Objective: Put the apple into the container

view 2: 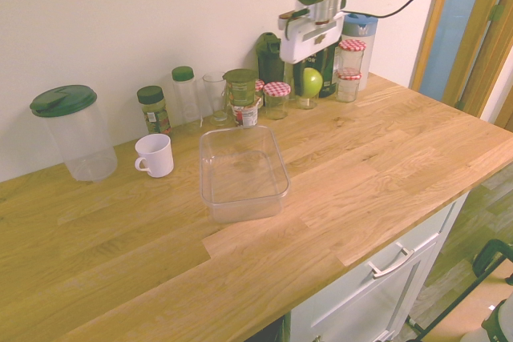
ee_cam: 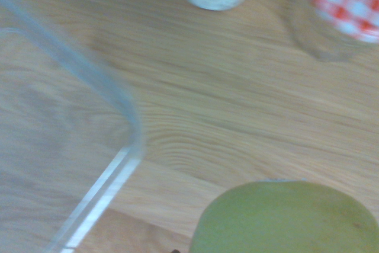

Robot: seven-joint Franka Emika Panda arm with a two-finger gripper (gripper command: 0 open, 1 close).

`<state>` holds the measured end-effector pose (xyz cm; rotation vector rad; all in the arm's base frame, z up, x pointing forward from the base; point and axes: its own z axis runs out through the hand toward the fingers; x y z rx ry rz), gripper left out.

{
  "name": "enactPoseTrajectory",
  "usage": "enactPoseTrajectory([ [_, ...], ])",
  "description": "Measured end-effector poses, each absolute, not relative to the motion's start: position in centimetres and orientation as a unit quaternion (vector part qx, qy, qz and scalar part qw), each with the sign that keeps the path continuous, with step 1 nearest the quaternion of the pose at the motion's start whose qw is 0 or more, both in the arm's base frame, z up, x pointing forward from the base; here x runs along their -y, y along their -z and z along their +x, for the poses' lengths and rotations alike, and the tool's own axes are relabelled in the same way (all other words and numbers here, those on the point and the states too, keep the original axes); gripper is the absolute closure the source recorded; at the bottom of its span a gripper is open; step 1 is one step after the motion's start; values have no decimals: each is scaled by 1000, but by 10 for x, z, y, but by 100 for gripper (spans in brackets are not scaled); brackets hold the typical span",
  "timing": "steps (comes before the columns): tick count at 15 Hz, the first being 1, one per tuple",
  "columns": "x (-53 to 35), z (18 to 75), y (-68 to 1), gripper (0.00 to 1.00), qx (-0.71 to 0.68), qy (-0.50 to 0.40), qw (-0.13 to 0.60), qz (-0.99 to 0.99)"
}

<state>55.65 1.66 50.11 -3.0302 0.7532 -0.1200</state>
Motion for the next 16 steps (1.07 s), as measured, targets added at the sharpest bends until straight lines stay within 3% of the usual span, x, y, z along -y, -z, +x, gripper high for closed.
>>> enactPoseTrajectory([
  [7, -170, 524, -462, 100, -211, 36, 20, -977],
  [16, -175, 545, -384, 100, -248, 27, 19, -968],
])
